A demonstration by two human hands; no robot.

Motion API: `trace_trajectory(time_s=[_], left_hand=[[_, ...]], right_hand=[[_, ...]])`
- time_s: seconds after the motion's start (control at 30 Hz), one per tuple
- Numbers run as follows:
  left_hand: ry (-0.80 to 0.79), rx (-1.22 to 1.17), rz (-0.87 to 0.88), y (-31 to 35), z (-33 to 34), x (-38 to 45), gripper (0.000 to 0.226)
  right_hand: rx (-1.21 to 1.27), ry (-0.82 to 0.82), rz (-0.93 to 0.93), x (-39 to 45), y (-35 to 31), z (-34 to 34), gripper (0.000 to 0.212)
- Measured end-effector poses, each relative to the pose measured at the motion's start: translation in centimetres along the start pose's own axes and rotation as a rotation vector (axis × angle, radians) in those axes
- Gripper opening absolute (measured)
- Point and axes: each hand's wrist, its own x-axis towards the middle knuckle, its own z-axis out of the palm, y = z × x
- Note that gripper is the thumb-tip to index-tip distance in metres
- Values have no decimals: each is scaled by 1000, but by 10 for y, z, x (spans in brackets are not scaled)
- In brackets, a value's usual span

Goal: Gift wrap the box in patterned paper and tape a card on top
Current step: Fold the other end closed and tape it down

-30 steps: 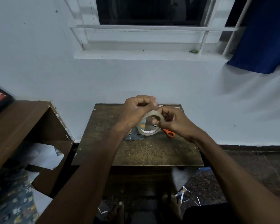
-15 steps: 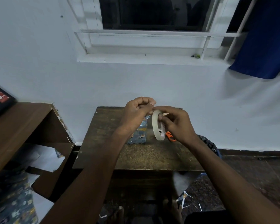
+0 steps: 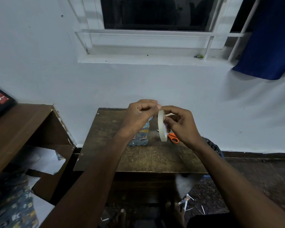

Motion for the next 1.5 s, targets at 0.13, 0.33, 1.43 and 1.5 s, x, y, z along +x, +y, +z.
trace_trajectory(time_s=[0.13, 0.33, 1.43, 1.5], left_hand=[[30, -84, 11, 1, 1, 0, 8], [157, -140, -19, -4, 3, 2, 1], [-220, 408, 77, 5, 2, -8, 31], [-227, 398, 66, 8, 0, -9, 34]], right_hand=[[2, -29, 1, -1, 1, 2, 25], [-23, -79, 80, -1, 13, 7, 25], [-1071, -329, 376, -4, 33, -8, 17], [-1101, -326, 371, -6, 33, -5, 23]])
